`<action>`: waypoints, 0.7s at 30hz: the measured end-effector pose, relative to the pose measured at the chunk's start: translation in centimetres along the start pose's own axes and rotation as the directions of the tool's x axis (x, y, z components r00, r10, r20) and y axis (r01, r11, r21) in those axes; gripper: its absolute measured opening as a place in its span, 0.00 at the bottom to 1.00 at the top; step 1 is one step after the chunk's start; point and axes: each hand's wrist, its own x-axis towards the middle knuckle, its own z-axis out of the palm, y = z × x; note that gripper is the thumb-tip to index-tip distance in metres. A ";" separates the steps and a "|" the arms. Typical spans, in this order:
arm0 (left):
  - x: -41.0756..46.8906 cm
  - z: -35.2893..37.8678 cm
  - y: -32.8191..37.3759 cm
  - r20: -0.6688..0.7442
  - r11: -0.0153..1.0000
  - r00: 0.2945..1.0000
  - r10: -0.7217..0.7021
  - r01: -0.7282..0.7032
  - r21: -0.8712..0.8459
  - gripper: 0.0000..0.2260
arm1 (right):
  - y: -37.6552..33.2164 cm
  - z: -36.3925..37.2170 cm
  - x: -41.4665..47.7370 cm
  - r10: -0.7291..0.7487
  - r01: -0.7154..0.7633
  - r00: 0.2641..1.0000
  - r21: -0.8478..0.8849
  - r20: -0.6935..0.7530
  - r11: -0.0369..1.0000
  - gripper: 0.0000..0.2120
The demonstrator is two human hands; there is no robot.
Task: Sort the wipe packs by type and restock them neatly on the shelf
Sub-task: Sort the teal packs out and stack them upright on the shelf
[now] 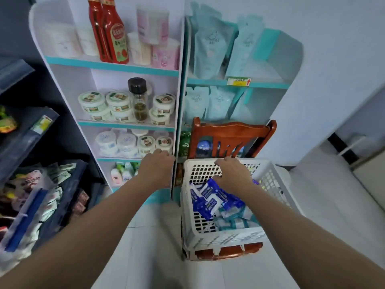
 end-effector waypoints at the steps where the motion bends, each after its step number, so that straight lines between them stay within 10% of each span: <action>1: 0.3 0.5 1.0 0.000 1.000 1.000 0.028 -0.028 -0.001 0.12 | 0.9 0.5 -0.6 0.029 -0.029 1.000 -0.006 0.012 1.000 0.20; 21: 7.0 14.7 22.6 0.368 0.982 0.918 0.148 -0.092 -0.166 0.08 | 24.3 11.4 -3.3 0.180 -0.174 0.923 -0.048 0.339 0.984 0.19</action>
